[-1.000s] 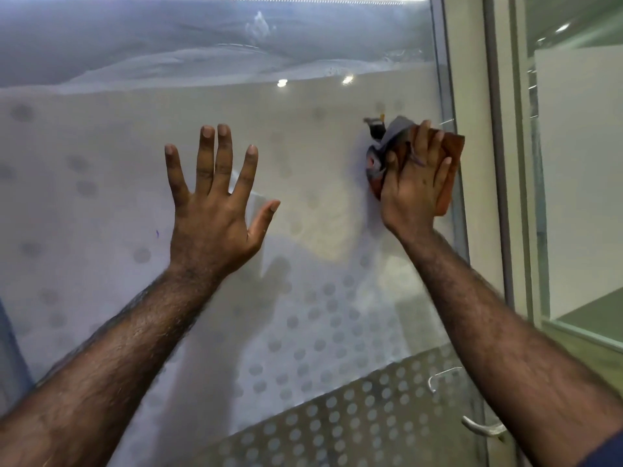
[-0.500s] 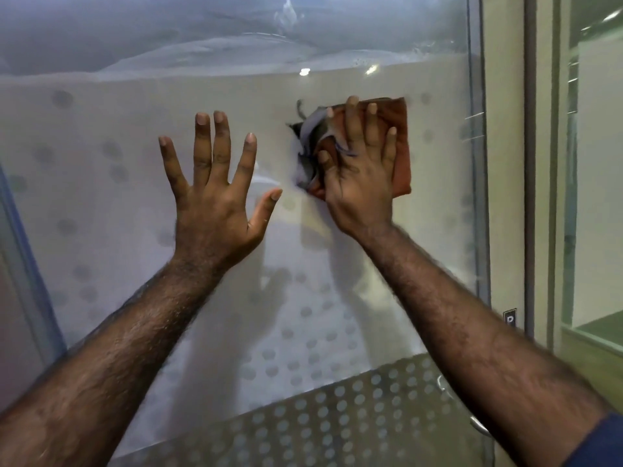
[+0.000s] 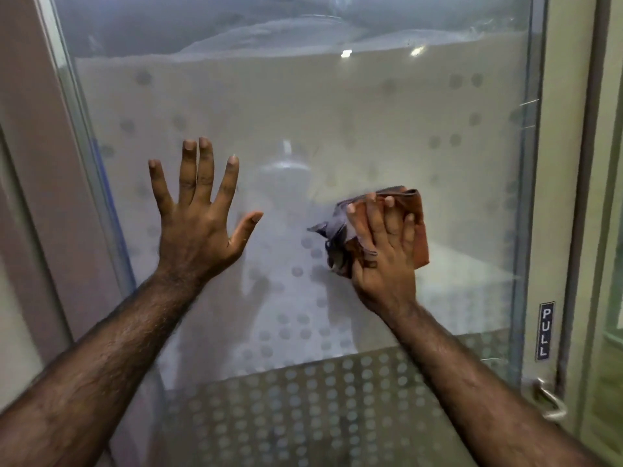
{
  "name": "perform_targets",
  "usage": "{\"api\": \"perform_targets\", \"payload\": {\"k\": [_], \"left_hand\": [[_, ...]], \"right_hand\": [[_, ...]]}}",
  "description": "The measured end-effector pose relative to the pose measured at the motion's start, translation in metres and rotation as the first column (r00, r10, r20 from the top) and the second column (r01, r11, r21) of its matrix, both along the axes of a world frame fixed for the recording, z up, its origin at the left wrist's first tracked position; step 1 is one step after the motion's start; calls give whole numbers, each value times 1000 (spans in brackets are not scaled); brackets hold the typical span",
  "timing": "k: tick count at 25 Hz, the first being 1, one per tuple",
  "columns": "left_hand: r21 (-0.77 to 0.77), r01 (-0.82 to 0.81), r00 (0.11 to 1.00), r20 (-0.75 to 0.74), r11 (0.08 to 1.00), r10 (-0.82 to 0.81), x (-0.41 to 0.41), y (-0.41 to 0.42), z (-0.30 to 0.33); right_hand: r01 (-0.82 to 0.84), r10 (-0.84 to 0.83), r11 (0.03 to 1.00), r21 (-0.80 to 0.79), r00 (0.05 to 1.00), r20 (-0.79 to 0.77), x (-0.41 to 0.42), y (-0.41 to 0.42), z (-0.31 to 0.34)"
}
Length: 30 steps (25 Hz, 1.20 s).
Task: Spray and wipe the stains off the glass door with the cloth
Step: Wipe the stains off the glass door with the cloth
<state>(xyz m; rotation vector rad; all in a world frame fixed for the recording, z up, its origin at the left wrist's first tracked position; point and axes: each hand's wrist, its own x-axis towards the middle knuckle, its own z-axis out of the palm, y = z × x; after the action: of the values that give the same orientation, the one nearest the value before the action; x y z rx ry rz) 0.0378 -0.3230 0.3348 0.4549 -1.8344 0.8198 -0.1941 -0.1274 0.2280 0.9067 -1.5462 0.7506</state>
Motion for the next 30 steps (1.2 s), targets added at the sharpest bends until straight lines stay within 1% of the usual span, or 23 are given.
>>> {"api": "perform_targets", "payload": {"k": [2,4,8,10,12,14,17,20,22,24,28,30], "left_hand": [[6,-20,1000,5,1000,20,9,-11,-4],[13,-38,999,13,999,38,13,-20,-8],[43,-28,1000,-11,999,29,15,-32,-12],[49,-16,1000,-15,999,17,16,-35,-11],[51,-2,1000,-25,999,4,16,-36,-11],[49,8,999,-34,999,-6,16,-38,-12],[39,6,999,-39,999,-4,16,-40,-13],[52,-11,998,-64,999,14,18,-40,-17],[91,5,995,-105,996,5,24,-45,-22],[116,32,993,-113,993,-19,33,-52,-29],[37,-23,999,23,999,22,35,-51,-50],[5,-40,997,69,999,40,30,-47,-56]], "right_hand": [[75,-60,988,-136,992,113,4,-7,27],[121,-86,968,-218,983,162,11,-20,58],[97,-62,942,-320,991,118,27,-44,110],[64,-38,942,-330,996,85,40,-55,126],[66,-52,953,-294,997,54,52,-67,136],[15,-14,967,-253,1000,5,62,-80,141],[-37,25,994,-99,993,-118,86,-101,140],[-64,75,996,60,975,-209,108,-117,120],[-78,108,989,128,963,-247,114,-118,101],[-94,149,975,200,949,-277,115,-116,76],[-116,214,940,321,933,-289,102,-100,30],[-83,202,930,357,929,-310,88,-86,21]]}}
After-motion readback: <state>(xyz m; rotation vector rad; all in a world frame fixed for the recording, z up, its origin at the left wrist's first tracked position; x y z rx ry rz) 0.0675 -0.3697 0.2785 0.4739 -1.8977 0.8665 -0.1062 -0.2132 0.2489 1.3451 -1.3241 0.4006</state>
